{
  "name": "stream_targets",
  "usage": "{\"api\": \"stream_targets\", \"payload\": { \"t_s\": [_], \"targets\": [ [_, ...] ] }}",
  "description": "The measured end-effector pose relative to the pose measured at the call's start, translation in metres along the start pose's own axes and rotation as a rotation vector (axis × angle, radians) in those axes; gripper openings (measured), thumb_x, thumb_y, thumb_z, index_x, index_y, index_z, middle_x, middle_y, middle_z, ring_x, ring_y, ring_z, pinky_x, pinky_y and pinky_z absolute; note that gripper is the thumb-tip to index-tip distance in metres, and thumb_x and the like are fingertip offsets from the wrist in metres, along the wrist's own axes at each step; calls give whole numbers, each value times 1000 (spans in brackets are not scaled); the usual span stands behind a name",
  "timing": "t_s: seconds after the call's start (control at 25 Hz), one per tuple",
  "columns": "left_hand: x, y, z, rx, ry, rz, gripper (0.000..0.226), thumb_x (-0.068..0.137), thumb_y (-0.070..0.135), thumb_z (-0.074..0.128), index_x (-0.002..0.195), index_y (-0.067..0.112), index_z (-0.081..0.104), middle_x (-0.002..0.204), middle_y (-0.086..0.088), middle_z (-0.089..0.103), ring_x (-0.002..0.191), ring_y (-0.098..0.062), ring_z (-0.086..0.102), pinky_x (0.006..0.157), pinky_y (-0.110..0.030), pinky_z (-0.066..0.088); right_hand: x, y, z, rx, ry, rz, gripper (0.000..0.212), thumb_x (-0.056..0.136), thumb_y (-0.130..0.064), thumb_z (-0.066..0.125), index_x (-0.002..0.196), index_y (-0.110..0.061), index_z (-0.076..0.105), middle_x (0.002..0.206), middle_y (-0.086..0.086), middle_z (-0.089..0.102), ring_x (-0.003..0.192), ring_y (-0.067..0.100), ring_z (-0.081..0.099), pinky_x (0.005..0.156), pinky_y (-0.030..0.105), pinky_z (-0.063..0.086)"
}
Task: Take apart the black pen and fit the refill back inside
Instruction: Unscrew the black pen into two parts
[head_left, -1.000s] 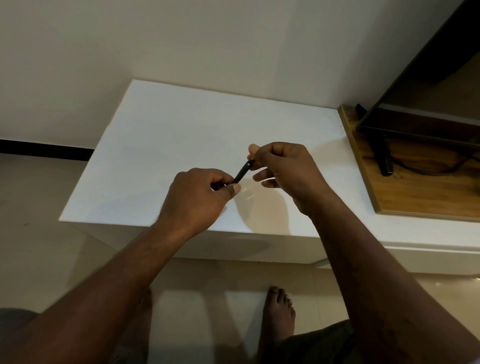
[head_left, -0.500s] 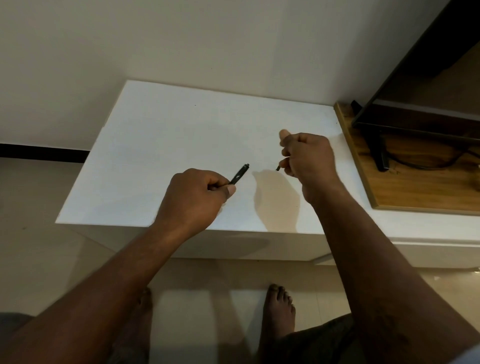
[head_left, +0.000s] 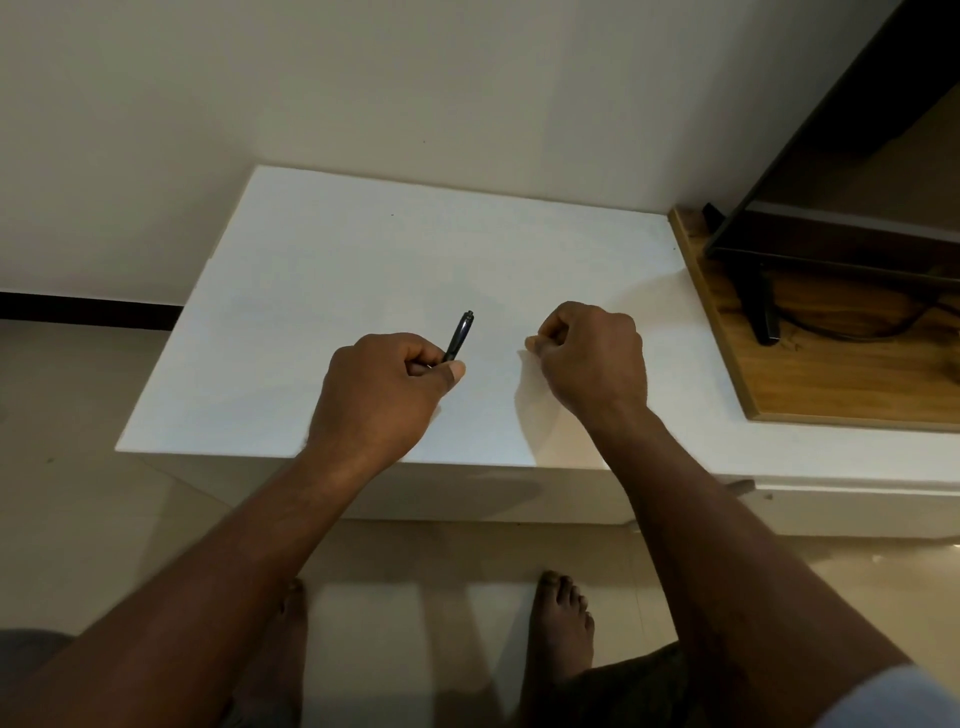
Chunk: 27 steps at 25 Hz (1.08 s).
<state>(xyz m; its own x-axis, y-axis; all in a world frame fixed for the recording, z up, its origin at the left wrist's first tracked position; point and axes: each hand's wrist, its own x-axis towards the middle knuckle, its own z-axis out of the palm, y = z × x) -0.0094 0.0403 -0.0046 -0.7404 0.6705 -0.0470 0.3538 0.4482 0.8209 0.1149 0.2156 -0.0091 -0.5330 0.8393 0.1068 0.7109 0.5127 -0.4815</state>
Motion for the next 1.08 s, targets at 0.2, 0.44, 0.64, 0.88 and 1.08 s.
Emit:
{"api": "stream_targets", "payload": {
  "t_s": [0.2, 0.44, 0.64, 0.88, 1.08],
  "targets": [
    [1, -1, 0, -14, -6, 8, 18, 88, 44, 74, 77, 29, 75, 62, 14, 69, 56, -3, 65, 56, -21, 44, 7, 3, -8, 41, 17, 6, 5, 93, -17, 75, 89, -18, 77, 83, -1, 76, 74, 19, 72, 71, 33, 61],
    [0, -1, 2, -2, -14, 6, 17, 87, 46, 74, 81, 30, 76, 66, 16, 71, 59, -1, 65, 53, -16, 42, 4, -9, -24, 282, -92, 53, 15, 93, -30, 78, 84, -18, 75, 75, -2, 78, 68, 17, 77, 70, 39, 65],
    [-2, 3, 3, 25, -46, 56, 19, 89, 48, 72, 90, 30, 78, 72, 12, 73, 66, -4, 67, 59, -24, 53, -15, -40, -16, 722, -409, 173, 21, 94, -33, 77, 100, -13, 76, 90, -3, 82, 74, 18, 80, 63, 28, 58],
    [-5, 3, 5, -18, -86, 68, 20, 89, 48, 73, 92, 28, 78, 75, 8, 76, 68, -7, 70, 67, -36, 60, -20, -43, -15, 887, -463, 298, 23, 92, -29, 79, 101, -9, 75, 96, -2, 82, 74, 17, 79, 66, 29, 56],
    [-8, 1, 10, -46, -167, 30, 17, 91, 45, 72, 92, 29, 78, 76, 12, 77, 63, -1, 71, 60, -18, 51, -16, -40, -16, 892, -273, 309, 17, 93, -30, 79, 97, -14, 76, 102, -4, 81, 76, 14, 79, 64, 26, 56]
  ]
}}
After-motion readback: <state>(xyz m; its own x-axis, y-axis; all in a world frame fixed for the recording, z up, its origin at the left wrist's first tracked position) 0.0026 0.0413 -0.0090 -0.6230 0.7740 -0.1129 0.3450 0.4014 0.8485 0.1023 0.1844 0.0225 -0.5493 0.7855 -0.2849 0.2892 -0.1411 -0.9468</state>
